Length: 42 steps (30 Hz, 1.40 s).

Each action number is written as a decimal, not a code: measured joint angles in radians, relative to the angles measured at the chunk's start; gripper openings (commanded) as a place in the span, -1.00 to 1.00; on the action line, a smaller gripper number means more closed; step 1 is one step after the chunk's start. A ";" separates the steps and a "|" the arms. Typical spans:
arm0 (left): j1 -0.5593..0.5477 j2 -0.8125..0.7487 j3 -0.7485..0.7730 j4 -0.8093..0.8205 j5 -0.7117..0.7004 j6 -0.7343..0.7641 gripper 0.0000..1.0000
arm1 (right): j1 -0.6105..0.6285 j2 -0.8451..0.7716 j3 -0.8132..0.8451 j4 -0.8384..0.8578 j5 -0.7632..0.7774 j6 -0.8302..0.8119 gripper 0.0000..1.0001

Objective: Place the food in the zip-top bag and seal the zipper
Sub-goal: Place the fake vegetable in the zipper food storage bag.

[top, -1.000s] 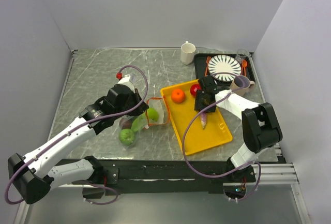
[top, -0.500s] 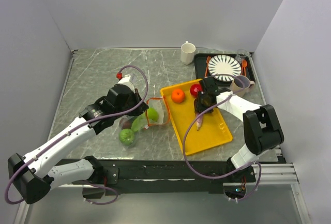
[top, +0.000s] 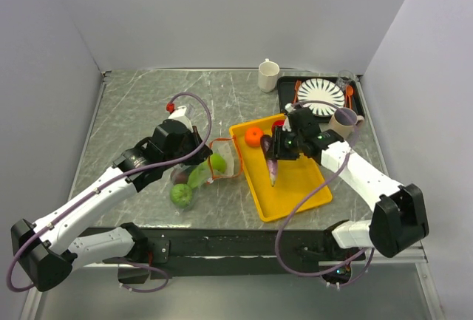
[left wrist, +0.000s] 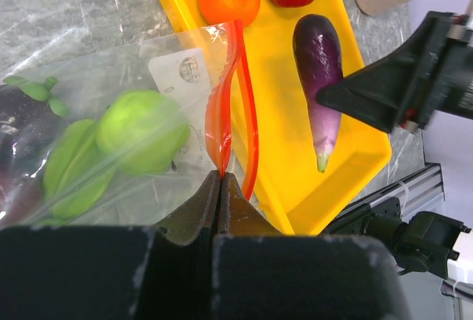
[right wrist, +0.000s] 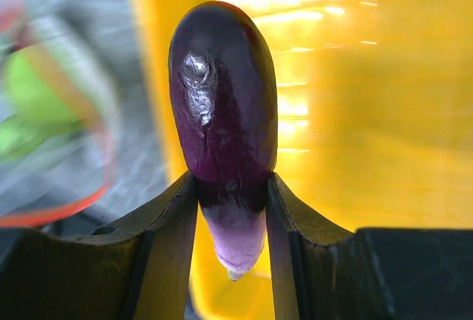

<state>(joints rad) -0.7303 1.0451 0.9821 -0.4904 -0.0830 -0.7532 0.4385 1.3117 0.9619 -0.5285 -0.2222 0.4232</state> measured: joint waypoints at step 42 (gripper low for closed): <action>0.001 -0.070 -0.056 0.061 0.131 0.006 -0.99 | 0.284 0.344 0.333 0.078 -0.256 0.211 -0.43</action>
<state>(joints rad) -0.7296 0.9752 0.9257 -0.4294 0.0483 -0.7467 0.7223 1.6562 1.2953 -0.4503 -0.4778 0.6338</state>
